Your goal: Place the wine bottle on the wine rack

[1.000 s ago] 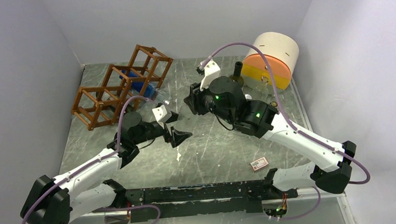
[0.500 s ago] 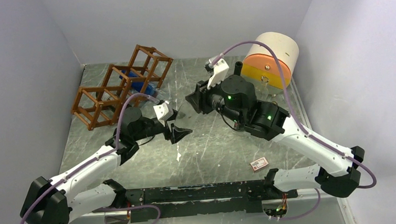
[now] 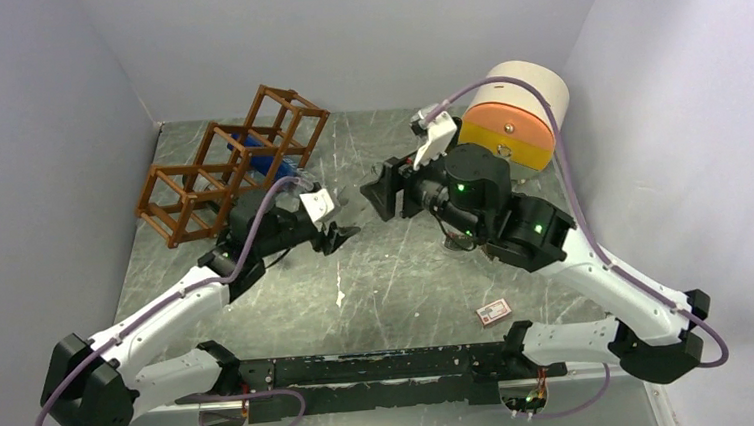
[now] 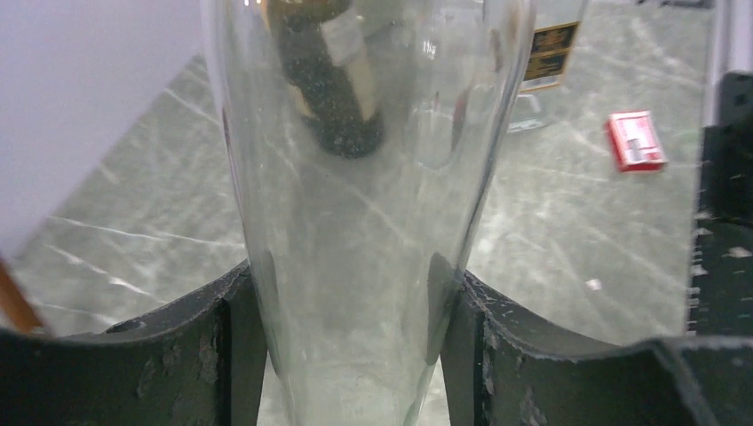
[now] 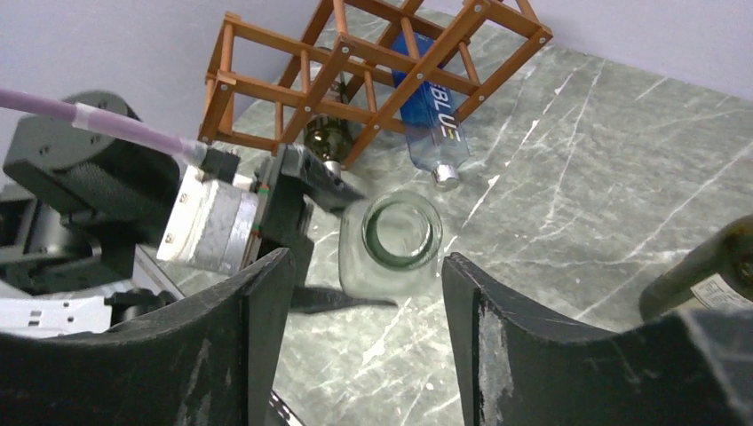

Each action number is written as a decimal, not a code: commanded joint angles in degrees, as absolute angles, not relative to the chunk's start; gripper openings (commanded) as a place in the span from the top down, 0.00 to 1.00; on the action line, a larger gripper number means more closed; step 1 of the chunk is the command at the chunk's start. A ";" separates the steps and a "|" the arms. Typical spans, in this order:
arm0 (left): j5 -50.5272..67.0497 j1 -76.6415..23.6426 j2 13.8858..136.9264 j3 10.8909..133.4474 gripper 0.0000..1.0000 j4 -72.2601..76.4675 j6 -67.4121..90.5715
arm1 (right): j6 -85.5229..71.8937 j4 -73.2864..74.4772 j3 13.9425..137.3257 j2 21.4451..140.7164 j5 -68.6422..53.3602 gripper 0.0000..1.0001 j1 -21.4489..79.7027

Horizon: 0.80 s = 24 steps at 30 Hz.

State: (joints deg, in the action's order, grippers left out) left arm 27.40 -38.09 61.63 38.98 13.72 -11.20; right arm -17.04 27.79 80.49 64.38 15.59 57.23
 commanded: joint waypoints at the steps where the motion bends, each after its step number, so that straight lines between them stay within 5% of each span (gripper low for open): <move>1: 23.06 -38.19 59.64 46.26 0.93 7.58 -27.68 | -16.15 32.08 82.27 61.01 14.65 0.33 57.41; 10: 16.62 -38.21 56.15 47.79 0.93 0.33 -63.25 | -14.35 38.70 86.75 61.96 13.19 0.28 57.42; 17: 15.56 -38.22 53.81 44.41 0.93 7.14 -76.68 | -13.54 34.93 82.40 64.33 9.87 0.13 57.45; 24: 16.22 -38.18 53.12 42.77 0.93 7.21 -78.87 | -12.90 31.57 80.29 70.79 5.77 0.12 57.44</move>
